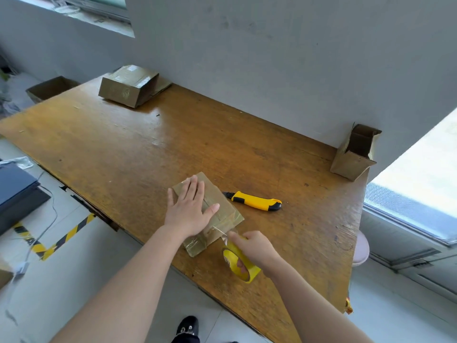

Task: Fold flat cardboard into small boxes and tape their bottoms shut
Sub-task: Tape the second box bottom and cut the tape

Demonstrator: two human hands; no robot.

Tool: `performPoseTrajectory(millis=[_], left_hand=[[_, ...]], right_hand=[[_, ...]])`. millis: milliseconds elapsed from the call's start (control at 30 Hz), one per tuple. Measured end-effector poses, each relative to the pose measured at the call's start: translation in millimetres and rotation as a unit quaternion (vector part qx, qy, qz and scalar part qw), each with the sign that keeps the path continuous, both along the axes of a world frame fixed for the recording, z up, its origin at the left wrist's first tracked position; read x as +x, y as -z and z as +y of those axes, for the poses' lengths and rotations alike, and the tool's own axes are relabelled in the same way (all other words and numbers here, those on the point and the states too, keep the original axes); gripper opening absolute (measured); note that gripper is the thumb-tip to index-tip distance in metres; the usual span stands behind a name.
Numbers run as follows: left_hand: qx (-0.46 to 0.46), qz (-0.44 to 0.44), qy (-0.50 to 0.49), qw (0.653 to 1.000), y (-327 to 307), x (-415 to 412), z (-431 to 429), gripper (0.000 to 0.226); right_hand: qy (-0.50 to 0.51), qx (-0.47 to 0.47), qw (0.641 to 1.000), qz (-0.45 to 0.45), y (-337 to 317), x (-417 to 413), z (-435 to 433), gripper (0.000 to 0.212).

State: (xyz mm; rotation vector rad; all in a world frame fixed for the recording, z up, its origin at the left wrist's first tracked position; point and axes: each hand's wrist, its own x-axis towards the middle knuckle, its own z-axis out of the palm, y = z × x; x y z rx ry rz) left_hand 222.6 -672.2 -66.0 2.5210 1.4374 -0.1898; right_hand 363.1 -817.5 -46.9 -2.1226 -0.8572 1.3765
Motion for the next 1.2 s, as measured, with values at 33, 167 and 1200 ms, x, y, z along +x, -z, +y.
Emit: performPoseTrajectory(millis=[33,167,1200], left_hand=[[0.002,0.000,0.001,1.000,0,0,0,0.089],[0.004,-0.008,0.006,1.000,0,-2,-1,0.089],[0.077,-0.046,0.009,0.996,-7,8,-42,0.095]], right_hand=[[-0.001,-0.012,1.000,-0.015,2,0,2,0.046],[-0.062,-0.036,0.982,-0.177,7,-7,18,0.049],[-0.073,0.093,0.992,-0.043,21,-10,-2,0.037]])
